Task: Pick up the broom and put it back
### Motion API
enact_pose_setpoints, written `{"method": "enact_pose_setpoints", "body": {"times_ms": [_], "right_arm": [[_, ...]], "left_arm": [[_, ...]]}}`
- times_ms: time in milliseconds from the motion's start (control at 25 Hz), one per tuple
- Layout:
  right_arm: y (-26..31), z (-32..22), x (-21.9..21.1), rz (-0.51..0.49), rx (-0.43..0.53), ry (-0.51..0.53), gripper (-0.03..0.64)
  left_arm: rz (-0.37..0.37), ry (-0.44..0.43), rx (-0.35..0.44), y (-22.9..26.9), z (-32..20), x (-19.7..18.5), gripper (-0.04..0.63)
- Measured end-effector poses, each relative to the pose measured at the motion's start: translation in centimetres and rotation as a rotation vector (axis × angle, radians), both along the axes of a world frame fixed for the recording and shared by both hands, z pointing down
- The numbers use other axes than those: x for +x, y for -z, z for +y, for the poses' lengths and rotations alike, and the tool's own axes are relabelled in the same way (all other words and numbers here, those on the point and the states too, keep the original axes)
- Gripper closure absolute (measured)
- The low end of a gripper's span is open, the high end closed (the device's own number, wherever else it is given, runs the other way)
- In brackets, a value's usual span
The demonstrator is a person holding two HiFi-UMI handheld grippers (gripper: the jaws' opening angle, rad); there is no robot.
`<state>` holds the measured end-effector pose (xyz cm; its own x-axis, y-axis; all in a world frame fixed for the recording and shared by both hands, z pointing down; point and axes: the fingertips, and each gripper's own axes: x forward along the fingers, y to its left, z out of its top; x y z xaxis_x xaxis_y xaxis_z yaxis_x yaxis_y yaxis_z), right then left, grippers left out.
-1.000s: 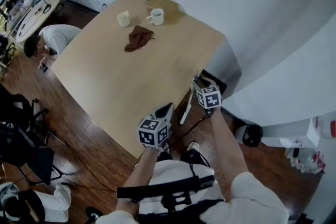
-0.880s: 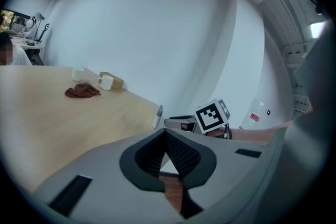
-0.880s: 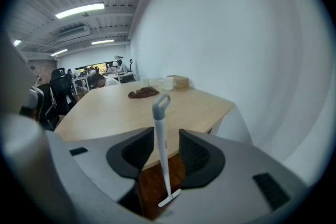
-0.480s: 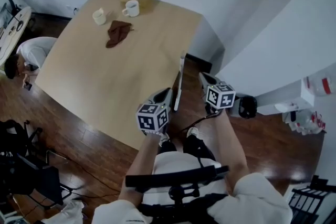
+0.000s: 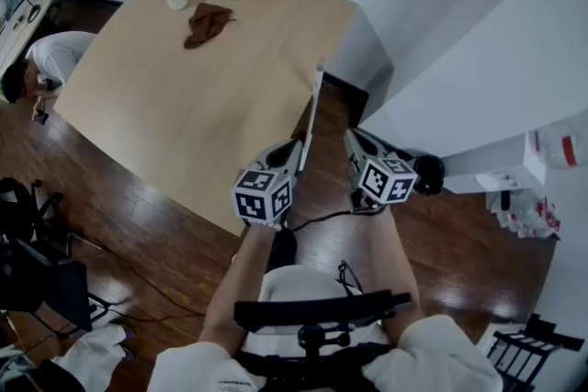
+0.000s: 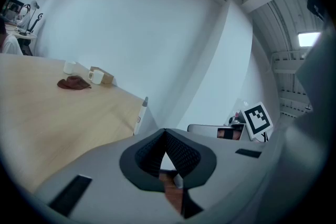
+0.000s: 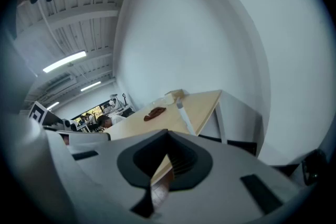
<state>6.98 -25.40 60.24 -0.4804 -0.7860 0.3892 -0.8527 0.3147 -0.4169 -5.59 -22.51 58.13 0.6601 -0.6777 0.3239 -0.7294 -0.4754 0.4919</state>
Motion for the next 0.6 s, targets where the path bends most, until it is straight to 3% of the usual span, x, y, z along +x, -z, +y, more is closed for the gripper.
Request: {"method": "enact_pose_setpoints", "body": {"times_ms": [240,600], "right_arm": [[-2.2,12.5,1.5,-0.015,-0.027,0.028,0.606],[-0.3,33.8,7.5,-0.083,-0.003,0.011,0.606]], "left_arm": [[-0.033,0.006,0.011,-1.3,7.9,0.5,0.606],[-0.117,0.030,0.024,0.1,29.3,3.8,0.606]]}}
